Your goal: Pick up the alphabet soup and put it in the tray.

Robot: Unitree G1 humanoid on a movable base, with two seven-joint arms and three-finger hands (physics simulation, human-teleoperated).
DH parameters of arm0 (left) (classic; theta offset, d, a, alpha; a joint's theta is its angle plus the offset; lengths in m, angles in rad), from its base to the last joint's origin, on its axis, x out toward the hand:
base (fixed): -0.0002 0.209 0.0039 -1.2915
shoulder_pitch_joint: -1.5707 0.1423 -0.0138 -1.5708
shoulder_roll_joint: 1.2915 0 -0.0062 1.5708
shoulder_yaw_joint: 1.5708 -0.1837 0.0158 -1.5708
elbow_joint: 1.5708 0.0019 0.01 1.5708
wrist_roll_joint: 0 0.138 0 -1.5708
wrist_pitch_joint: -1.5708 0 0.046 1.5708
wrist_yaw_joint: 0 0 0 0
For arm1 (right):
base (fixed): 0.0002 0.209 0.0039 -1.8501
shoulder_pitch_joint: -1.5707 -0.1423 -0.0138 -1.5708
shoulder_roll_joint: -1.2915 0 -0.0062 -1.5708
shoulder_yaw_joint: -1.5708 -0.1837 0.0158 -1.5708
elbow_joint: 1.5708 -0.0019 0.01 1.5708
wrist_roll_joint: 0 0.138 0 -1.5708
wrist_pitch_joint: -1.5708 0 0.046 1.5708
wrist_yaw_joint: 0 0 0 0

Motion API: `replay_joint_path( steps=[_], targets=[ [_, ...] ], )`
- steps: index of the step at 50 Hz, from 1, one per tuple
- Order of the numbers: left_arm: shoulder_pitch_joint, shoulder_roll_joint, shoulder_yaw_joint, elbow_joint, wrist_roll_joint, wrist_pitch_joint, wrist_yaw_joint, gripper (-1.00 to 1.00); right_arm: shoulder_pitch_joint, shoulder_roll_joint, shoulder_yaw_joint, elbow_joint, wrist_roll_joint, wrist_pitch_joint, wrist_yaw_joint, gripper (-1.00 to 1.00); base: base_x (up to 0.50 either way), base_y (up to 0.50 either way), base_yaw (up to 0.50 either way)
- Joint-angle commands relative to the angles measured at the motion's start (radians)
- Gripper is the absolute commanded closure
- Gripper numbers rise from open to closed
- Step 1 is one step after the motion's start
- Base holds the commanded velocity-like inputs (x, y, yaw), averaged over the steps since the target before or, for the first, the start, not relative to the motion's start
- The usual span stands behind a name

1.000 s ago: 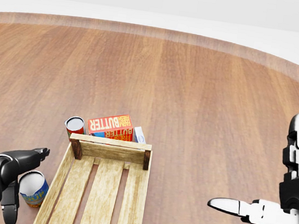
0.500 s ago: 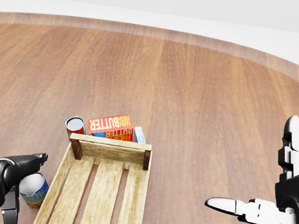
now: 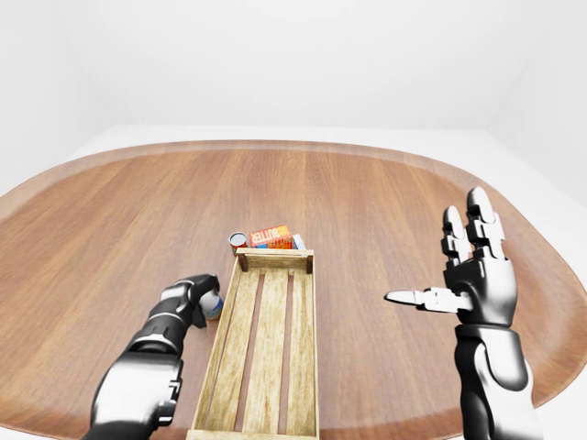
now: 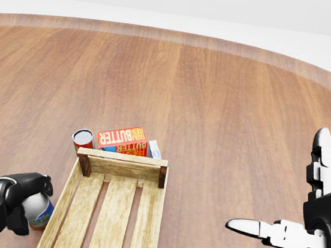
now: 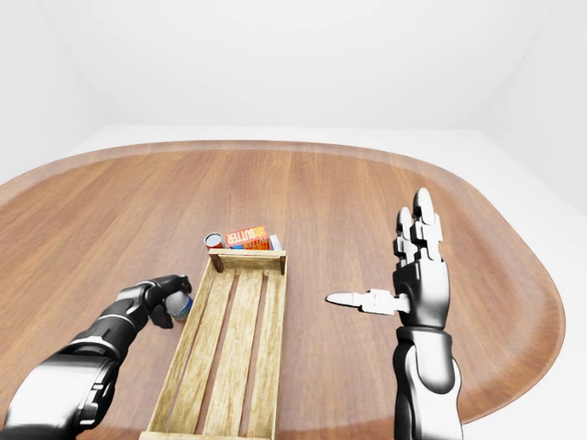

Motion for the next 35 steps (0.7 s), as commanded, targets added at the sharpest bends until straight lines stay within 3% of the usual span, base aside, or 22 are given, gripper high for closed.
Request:
replay_joint_path(
  steps=[1, 7, 8, 10, 25, 32, 33, 35],
  targets=[
    [0.024, -0.002, -0.003, 0.017, -0.006, 0.009, -0.008, 1.0, 0.003, 0.001, 0.0, -0.007, 0.001, 0.0, 0.0, -1.0, 0.0, 0.0, 0.0],
    [0.025, -0.002, -0.007, 0.014, -0.005, 0.008, -0.008, 1.0, 0.001, 0.002, 0.005, -0.002, -0.003, 0.0, -0.001, -1.0, 0.0, 0.0, 0.0],
    [0.023, 0.0, -0.007, 0.014, -0.005, -0.001, -0.003, 1.0, 0.001, 0.002, 0.006, -0.002, -0.003, 0.0, -0.002, -1.0, 0.0, 0.0, 0.0],
    [0.019, 0.002, -0.002, 0.016, -0.007, 0.009, 0.011, 1.0, 0.002, 0.002, 0.006, -0.003, -0.003, 0.0, -0.003, -1.0, 0.0, 0.0, 0.0],
    [0.045, 0.013, -0.004, 0.015, -0.006, 0.002, -0.013, 1.0, 0.0, 0.001, 0.005, 0.001, 0.0, 0.0, -0.002, -1.0, 0.0, 0.0, 0.0],
    [0.05, 0.057, -0.001, -0.004, -0.002, 0.021, -0.002, 1.0, 0.0, 0.0, 0.001, 0.002, 0.002, 0.0, -0.002, -1.0, 0.0, 0.0, 0.0],
    [0.047, 0.065, 0.001, -0.006, -0.002, 0.037, 0.002, 1.0, 0.0, 0.0, 0.001, 0.002, 0.003, 0.0, -0.002, -1.0, 0.0, 0.0, 0.0],
    [0.042, 0.079, 0.006, -0.011, -0.003, 0.046, 0.012, 1.0, 0.0, 0.0, 0.003, 0.002, 0.003, 0.0, -0.002, -1.0, 0.0, 0.0, 0.0]
  ],
)
